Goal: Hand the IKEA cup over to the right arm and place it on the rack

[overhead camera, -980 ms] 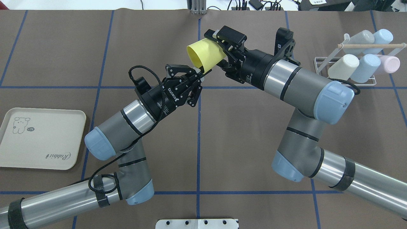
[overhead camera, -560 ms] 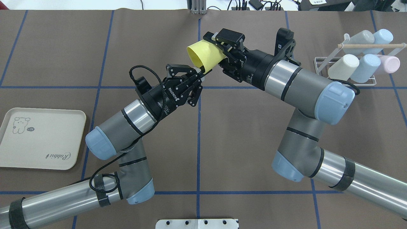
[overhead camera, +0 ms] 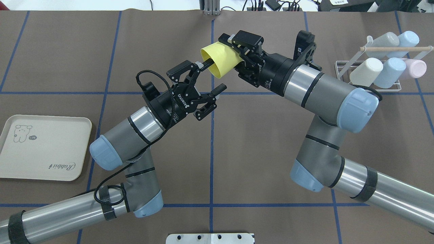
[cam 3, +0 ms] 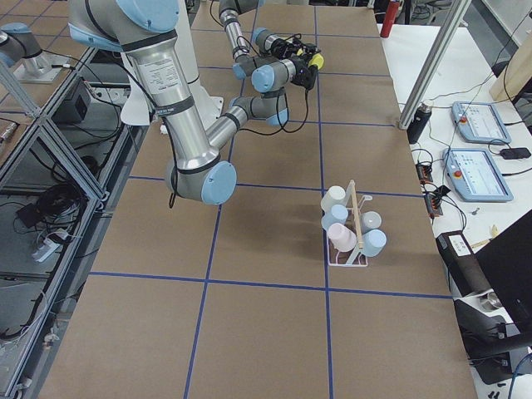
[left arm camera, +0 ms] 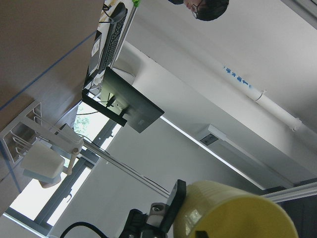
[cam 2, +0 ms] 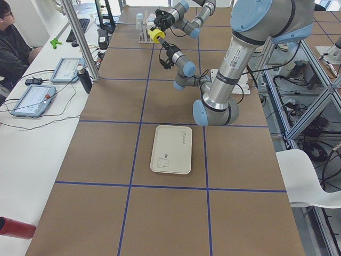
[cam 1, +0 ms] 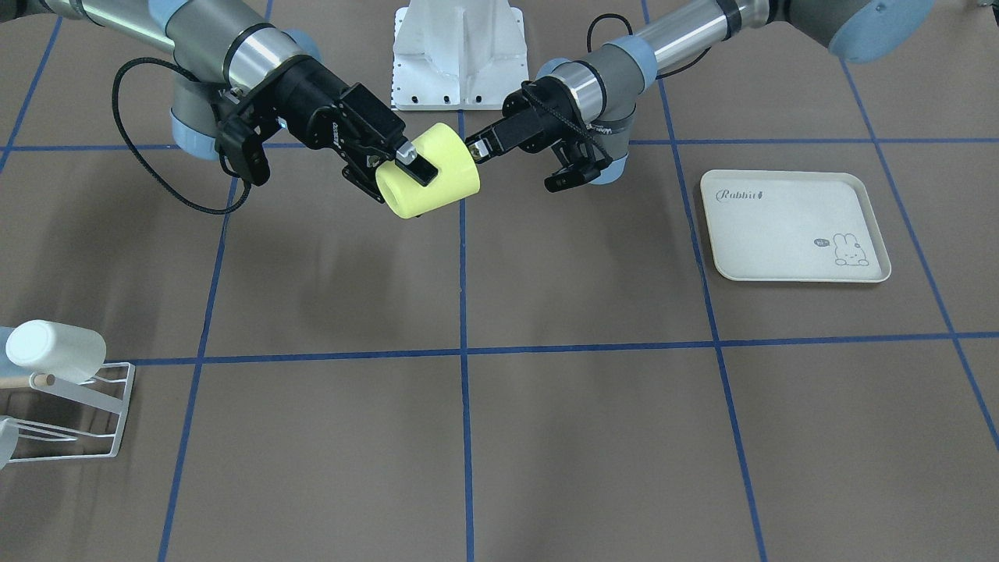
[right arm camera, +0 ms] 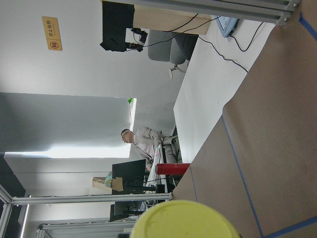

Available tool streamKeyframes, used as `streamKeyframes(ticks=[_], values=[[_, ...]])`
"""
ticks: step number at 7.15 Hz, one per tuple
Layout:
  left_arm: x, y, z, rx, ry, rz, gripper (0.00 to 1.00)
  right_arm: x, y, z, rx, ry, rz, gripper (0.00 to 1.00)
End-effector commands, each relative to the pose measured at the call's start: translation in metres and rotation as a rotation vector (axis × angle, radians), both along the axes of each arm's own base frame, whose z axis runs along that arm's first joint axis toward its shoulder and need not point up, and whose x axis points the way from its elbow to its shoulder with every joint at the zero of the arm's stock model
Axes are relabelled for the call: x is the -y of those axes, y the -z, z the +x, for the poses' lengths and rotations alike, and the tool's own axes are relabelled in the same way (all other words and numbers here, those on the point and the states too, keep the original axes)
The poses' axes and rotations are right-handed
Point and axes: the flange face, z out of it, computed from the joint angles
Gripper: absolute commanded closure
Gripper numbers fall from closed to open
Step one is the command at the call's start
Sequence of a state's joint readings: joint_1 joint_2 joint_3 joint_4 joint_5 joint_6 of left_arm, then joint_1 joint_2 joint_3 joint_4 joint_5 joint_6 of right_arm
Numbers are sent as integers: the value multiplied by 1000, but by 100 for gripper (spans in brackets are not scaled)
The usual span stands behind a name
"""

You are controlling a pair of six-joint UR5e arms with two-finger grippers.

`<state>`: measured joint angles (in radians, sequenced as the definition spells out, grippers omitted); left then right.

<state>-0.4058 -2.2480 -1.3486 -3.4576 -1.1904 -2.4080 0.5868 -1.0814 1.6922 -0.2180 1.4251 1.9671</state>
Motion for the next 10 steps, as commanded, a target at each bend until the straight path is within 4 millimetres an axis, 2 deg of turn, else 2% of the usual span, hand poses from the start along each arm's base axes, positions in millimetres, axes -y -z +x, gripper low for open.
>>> streamKeyframes(ticks=[1, 2, 3, 5, 6, 7, 8, 9, 10], values=[[4, 0, -5, -1, 13, 3, 0, 10, -3, 12, 0, -26, -2, 100], [10, -16, -17, 39, 51, 10, 0, 25, -10, 27, -14, -66, -12, 100], [8, -26, -25, 81, 88, 34, 0, 45, -28, 42, -56, -113, -34, 100], [17, -48, -42, 164, 158, 52, 0, 85, -81, 74, -224, -214, -81, 100], [22, -56, -47, 231, 219, 83, 0, 98, -100, 86, -394, -271, -68, 100], [31, -71, -58, 313, 290, 111, 0, 112, -131, 111, -540, -321, -90, 100], [37, -93, -70, 392, 340, 130, 0, 134, -153, 143, -742, -369, -91, 100], [47, -107, -84, 460, 394, 143, 0, 150, -167, 155, -976, -403, -78, 100], [47, -121, -111, 536, 447, 174, 0, 157, -180, 161, -1124, -454, -71, 100]])
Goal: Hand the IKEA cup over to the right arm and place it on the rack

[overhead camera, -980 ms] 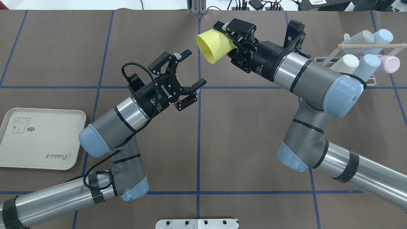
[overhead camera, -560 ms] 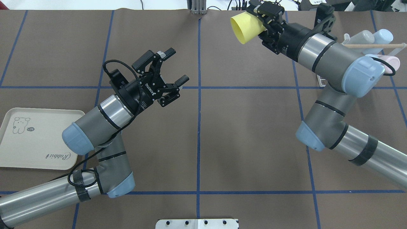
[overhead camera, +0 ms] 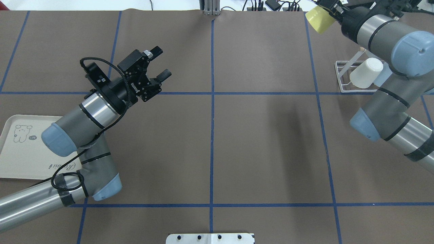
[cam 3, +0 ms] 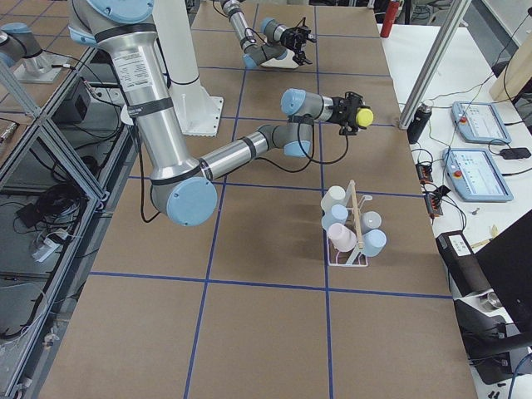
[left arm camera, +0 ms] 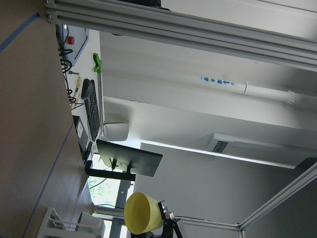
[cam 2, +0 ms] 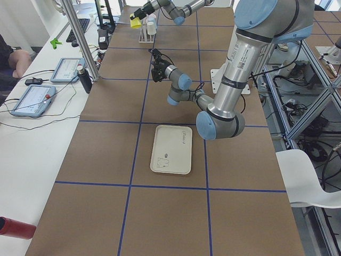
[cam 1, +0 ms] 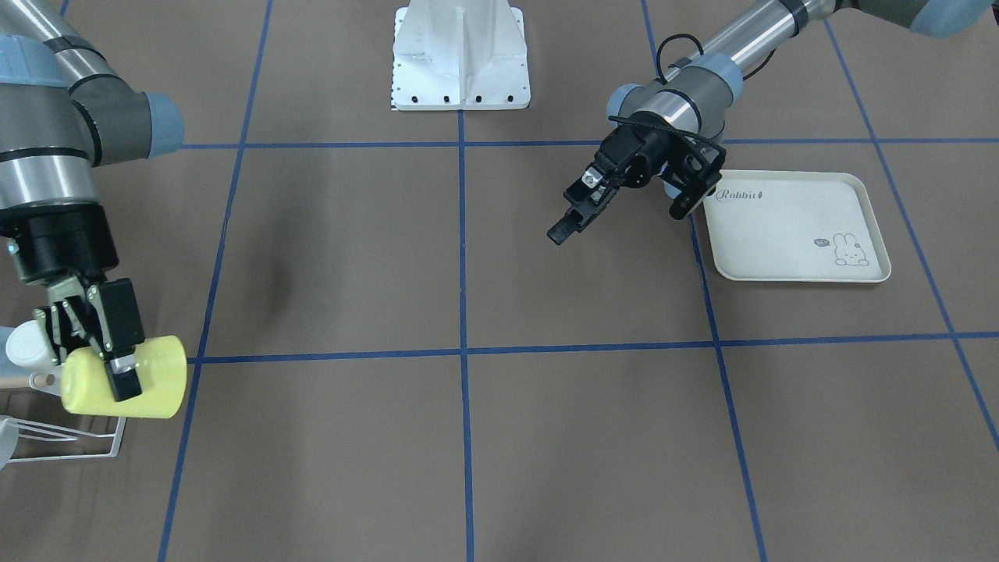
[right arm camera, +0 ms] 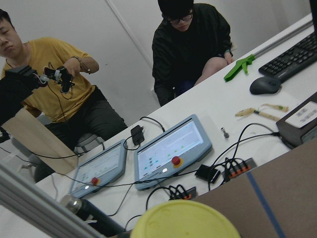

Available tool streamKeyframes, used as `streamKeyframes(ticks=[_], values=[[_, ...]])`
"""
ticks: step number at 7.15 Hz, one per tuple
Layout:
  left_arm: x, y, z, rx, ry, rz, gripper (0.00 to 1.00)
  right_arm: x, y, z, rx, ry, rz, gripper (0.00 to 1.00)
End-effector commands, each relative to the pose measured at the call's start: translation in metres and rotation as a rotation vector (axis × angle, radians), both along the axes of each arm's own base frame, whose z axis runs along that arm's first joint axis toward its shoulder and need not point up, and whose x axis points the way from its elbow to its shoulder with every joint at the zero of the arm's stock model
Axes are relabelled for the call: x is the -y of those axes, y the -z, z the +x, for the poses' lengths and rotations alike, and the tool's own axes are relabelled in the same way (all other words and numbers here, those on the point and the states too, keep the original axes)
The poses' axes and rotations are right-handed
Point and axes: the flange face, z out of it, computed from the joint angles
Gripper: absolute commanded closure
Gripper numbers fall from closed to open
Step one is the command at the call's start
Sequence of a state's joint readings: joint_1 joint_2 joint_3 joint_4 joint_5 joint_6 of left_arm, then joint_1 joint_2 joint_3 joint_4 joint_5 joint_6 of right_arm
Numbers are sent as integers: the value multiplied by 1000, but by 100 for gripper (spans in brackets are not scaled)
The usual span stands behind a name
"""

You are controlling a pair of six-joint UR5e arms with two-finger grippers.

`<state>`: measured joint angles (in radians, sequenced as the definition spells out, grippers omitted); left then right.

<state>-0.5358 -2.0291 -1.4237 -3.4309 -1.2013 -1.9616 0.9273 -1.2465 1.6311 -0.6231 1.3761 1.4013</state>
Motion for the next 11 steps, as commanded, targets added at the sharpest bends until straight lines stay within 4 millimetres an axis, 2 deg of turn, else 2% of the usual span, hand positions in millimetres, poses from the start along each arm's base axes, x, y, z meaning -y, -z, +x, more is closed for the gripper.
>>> streamKeyframes(ticks=[1, 2, 3, 4, 5, 6, 8, 11], values=[[3, -30, -48, 193, 94, 52, 0, 12, -36, 25, -318, -67, -28, 100], [10, -35, -67, 286, 90, 46, 0, 10, -57, 41, -428, -65, -25, 100], [15, -36, -97, 440, 78, 44, 0, 9, -69, 55, -507, -59, -18, 100], [7, -14, -114, 569, 88, 76, 0, 7, -78, 59, -530, -70, -30, 100], [1, -9, -122, 607, 83, 61, 0, 1, -95, 64, -582, -56, -40, 100], [0, -12, -123, 612, 83, 57, 0, 1, -100, 63, -608, -44, -39, 100], [-2, -19, -125, 623, 82, 48, 0, 9, -119, 56, -628, -31, -66, 100], [-1, -21, -124, 624, 81, 47, 0, 24, -127, 44, -630, -18, -86, 100]])
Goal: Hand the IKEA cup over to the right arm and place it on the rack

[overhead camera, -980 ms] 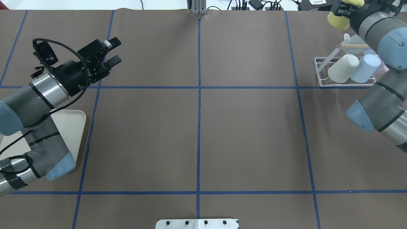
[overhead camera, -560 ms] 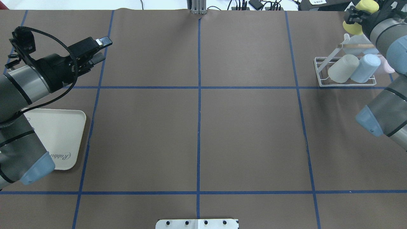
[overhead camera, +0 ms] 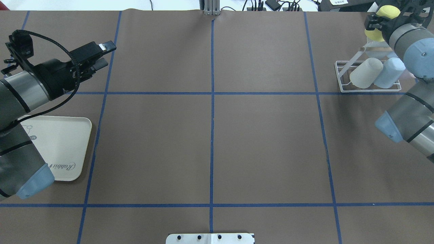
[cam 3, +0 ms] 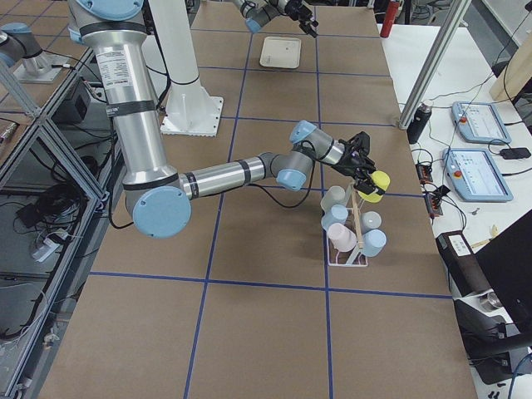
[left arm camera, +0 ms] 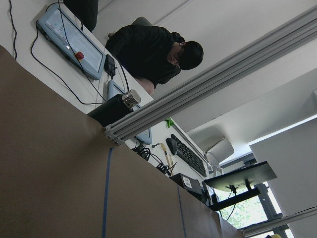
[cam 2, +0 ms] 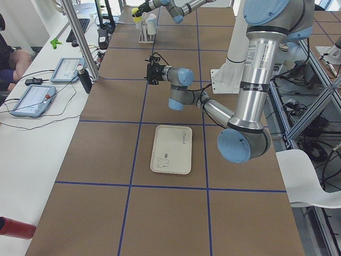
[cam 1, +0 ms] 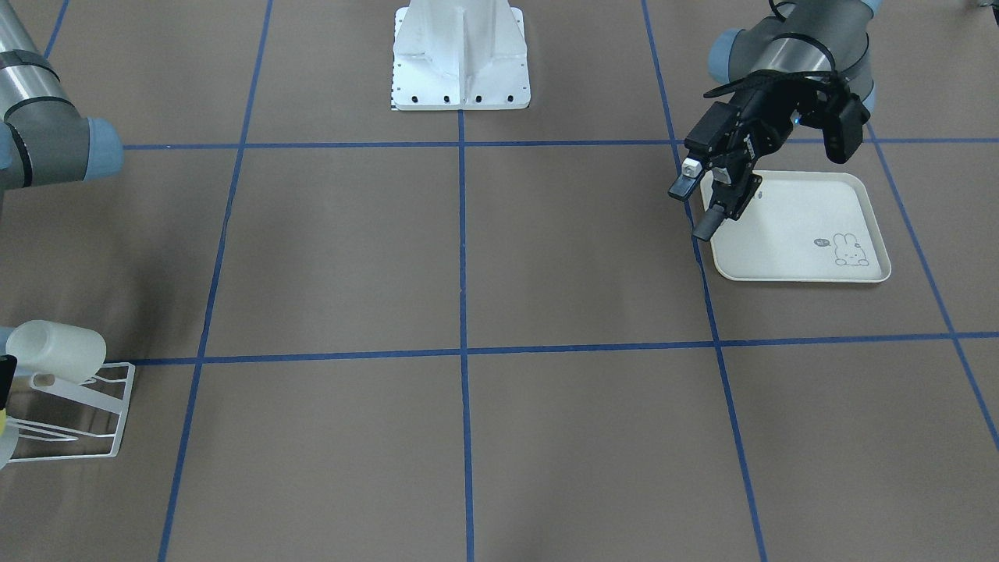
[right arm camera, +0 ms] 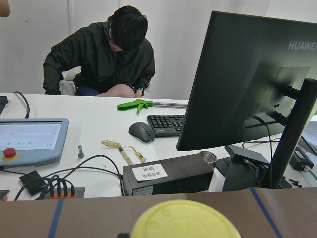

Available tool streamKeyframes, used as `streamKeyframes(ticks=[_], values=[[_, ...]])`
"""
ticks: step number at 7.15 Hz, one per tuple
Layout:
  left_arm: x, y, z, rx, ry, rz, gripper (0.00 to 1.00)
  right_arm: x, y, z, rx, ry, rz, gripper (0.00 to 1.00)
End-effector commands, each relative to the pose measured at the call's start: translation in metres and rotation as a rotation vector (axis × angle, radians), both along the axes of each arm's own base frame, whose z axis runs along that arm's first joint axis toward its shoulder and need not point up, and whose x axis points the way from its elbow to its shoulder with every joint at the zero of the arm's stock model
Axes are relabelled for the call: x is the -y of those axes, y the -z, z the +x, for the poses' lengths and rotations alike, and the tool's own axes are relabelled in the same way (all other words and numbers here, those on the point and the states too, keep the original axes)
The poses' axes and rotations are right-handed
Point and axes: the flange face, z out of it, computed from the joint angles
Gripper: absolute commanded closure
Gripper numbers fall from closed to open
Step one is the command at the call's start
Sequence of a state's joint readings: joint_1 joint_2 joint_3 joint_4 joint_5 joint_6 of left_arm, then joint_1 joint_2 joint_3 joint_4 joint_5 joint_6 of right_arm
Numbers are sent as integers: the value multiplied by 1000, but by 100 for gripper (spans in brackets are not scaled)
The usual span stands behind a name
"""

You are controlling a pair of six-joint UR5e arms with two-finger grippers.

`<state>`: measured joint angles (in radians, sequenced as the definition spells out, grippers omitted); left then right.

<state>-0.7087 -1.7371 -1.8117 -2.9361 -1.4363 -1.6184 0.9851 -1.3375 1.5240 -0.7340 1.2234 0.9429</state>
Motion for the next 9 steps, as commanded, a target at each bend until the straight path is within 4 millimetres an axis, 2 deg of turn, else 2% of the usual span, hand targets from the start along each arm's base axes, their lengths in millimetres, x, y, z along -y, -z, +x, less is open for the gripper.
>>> streamKeyframes(ticks=[1, 3, 5, 6, 7, 9], values=[[0, -1, 0, 1, -2, 0, 0, 3, -7, -6, -2, 8, -14, 100], [1, -3, 1, 3, -4, -2, 0, 1, -19, -18, -13, 28, -34, 100], [0, -3, 1, 3, -5, -1, 0, -2, -14, -24, -1, 36, -25, 100], [0, -3, 1, 2, -5, -1, 0, -2, -18, -26, -2, 44, -34, 9], [0, -3, 2, 1, -7, -2, 0, -6, -12, -27, 11, 63, -27, 0], [0, -3, 1, 8, -5, -2, 0, -6, -7, -29, 61, 137, -29, 0]])
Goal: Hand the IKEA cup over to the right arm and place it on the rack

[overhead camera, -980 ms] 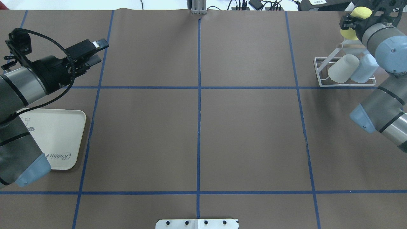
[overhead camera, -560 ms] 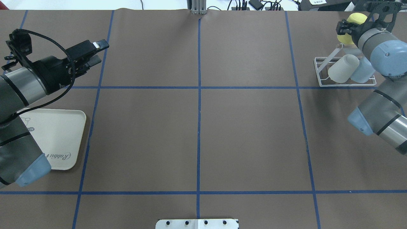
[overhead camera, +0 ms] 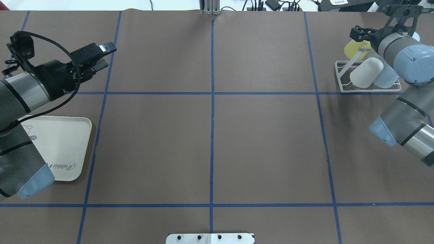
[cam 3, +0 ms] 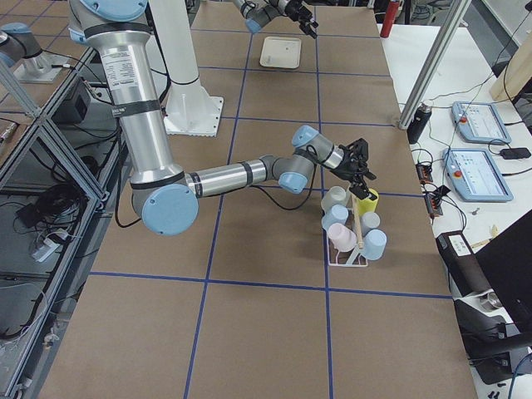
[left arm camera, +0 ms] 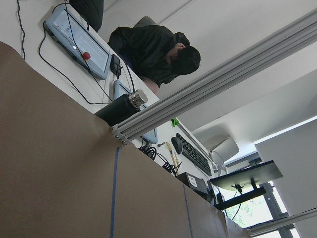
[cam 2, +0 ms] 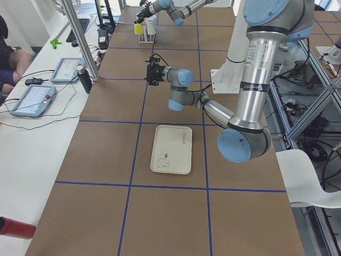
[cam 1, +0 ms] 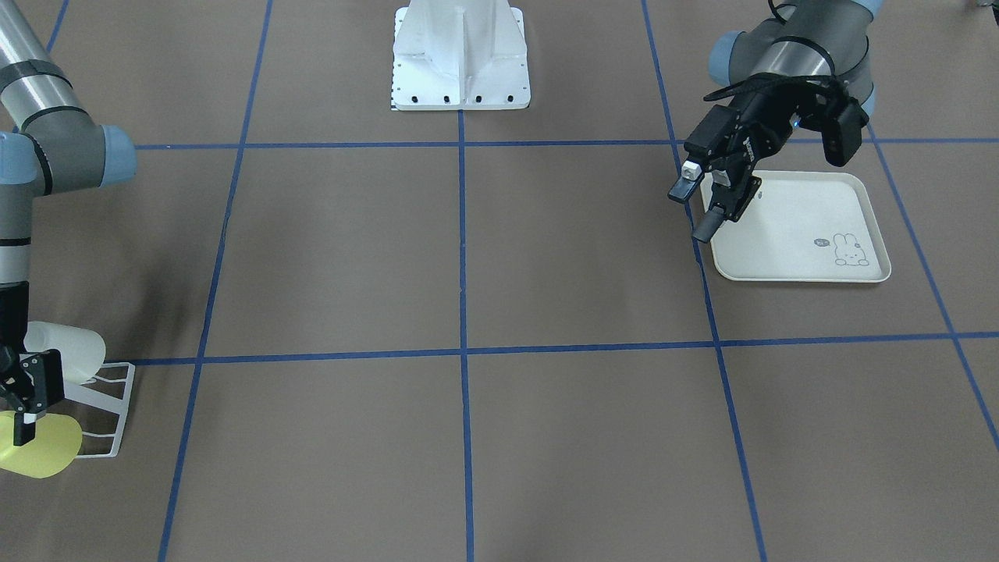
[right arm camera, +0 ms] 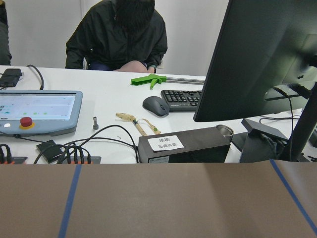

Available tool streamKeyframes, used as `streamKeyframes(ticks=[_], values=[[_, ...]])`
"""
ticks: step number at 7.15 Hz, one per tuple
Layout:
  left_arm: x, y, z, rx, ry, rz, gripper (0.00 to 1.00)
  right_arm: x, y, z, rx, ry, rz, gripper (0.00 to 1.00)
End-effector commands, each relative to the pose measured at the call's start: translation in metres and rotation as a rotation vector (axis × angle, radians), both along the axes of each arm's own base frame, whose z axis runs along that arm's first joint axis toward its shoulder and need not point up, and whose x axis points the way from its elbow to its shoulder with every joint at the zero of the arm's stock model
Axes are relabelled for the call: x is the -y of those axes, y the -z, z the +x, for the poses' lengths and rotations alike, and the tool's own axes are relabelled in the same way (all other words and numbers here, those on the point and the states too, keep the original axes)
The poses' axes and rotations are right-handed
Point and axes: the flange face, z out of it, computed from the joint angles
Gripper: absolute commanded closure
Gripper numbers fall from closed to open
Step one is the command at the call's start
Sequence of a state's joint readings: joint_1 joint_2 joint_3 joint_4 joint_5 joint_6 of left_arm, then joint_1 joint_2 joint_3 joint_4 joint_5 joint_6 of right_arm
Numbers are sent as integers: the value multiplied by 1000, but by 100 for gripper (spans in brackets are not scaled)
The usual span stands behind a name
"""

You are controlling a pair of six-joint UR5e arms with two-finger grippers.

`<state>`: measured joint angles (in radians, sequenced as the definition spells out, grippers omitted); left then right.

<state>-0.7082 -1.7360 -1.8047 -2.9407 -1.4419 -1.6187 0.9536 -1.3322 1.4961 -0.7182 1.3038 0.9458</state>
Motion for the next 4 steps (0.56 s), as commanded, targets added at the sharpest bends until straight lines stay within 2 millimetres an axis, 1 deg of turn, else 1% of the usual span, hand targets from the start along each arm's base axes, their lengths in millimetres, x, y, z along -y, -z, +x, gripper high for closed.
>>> streamKeyframes(ticks=[1, 2, 3, 4], values=[[-4, -8, -2, 27, -19, -6, 0, 7, 17, 28, 79, 81, -20, 0], [2, -24, -23, 138, -13, 47, 0, 19, 32, 80, 145, 164, -71, 0], [5, -42, -48, 266, -10, 93, 0, 26, 46, 142, 173, 253, -121, 0], [7, -63, -76, 362, -25, 124, 0, 24, 59, 187, 173, 324, -149, 0]])
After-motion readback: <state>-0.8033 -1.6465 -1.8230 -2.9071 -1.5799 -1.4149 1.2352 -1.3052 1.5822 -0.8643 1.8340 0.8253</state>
